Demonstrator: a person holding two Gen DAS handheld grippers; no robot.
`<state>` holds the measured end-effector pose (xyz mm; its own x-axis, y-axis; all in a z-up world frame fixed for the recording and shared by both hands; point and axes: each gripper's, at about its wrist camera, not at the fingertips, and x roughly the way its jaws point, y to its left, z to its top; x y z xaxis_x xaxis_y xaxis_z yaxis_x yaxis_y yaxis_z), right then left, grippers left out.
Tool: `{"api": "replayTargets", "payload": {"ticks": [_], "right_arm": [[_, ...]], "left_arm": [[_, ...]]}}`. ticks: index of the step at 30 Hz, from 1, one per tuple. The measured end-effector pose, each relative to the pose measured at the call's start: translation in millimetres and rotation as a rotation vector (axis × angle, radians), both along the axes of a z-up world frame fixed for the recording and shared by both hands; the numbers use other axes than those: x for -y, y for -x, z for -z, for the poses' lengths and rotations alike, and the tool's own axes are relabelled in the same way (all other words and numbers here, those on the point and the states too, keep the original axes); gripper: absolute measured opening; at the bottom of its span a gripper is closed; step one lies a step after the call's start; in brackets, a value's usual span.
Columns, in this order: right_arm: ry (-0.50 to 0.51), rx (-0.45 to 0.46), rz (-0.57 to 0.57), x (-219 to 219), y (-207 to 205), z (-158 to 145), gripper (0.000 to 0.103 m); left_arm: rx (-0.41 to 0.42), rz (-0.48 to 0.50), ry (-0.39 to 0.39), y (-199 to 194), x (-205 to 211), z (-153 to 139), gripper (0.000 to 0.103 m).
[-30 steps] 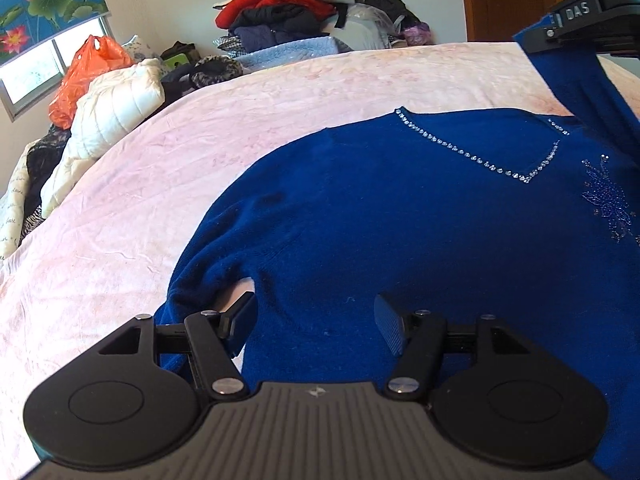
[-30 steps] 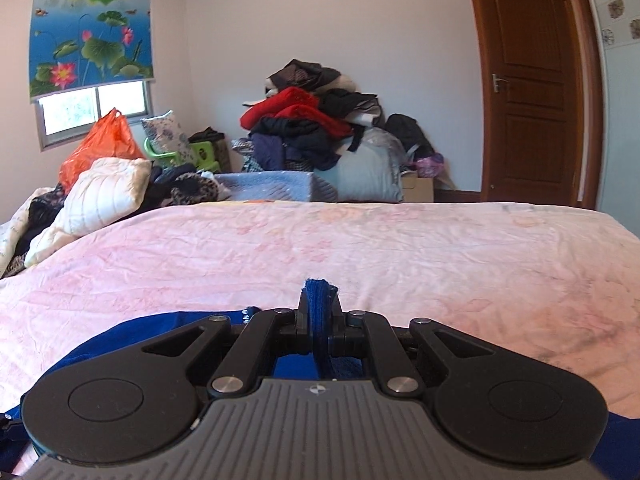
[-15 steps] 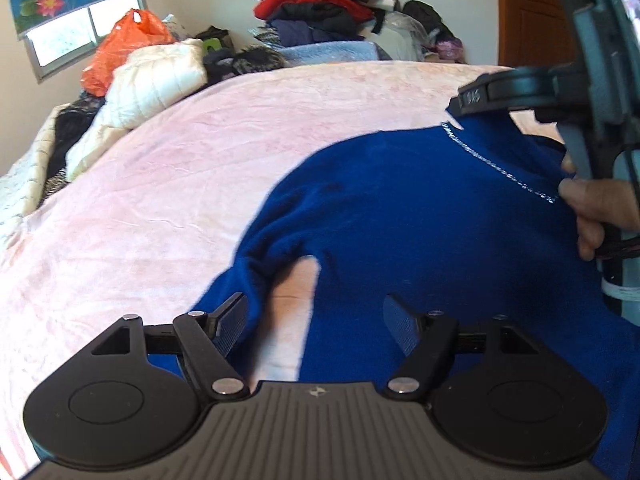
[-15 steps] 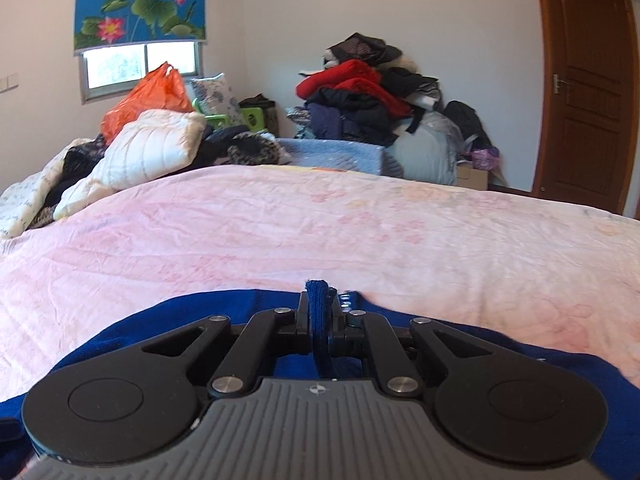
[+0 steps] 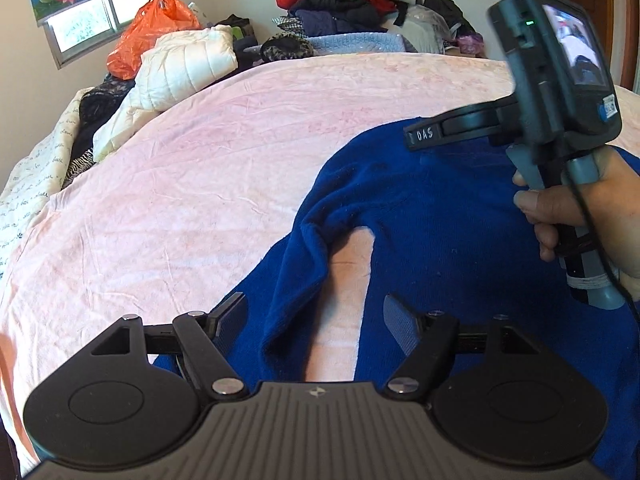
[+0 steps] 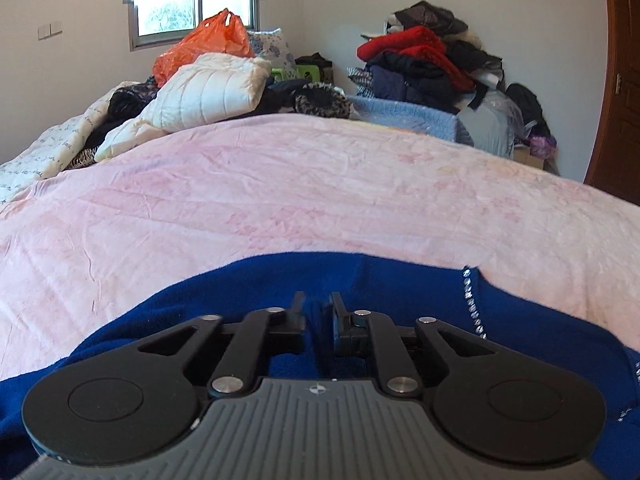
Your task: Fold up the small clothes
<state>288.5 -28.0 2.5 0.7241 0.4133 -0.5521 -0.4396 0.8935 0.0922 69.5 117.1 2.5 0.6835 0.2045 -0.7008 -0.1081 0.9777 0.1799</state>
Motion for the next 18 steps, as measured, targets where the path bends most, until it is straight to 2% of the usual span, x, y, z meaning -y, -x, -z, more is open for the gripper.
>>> {"api": "replayTargets", "payload": {"ticks": [1, 4, 7, 9, 13, 16, 18], "right_arm": [[-0.044, 0.004, -0.001, 6, 4, -3, 0.048], [-0.171, 0.023, 0.028, 33, 10, -22, 0.048], [-0.259, -0.042, 0.033, 53, 8, -30, 0.05], [-0.245, -0.111, 0.009, 52, 4, -23, 0.05], [-0.133, -0.221, -0.055, 26, 4, 7, 0.05], [-0.097, -0.182, -0.03, 18, 16, 10, 0.051], [-0.076, -0.119, -0.072, 12, 32, -2, 0.051]], "left_arm": [[0.005, -0.004, -0.003, 2, -2, -1, 0.075], [0.013, -0.034, -0.022, 8, -11, -3, 0.075], [0.007, -0.061, -0.007, 11, -19, -3, 0.075], [-0.004, -0.072, 0.004, 14, -23, -2, 0.075], [-0.005, -0.106, -0.007, 27, -39, -3, 0.075], [0.001, -0.176, -0.048, 45, -64, -7, 0.075], [0.0, -0.244, -0.064, 57, -90, -9, 0.075]]}}
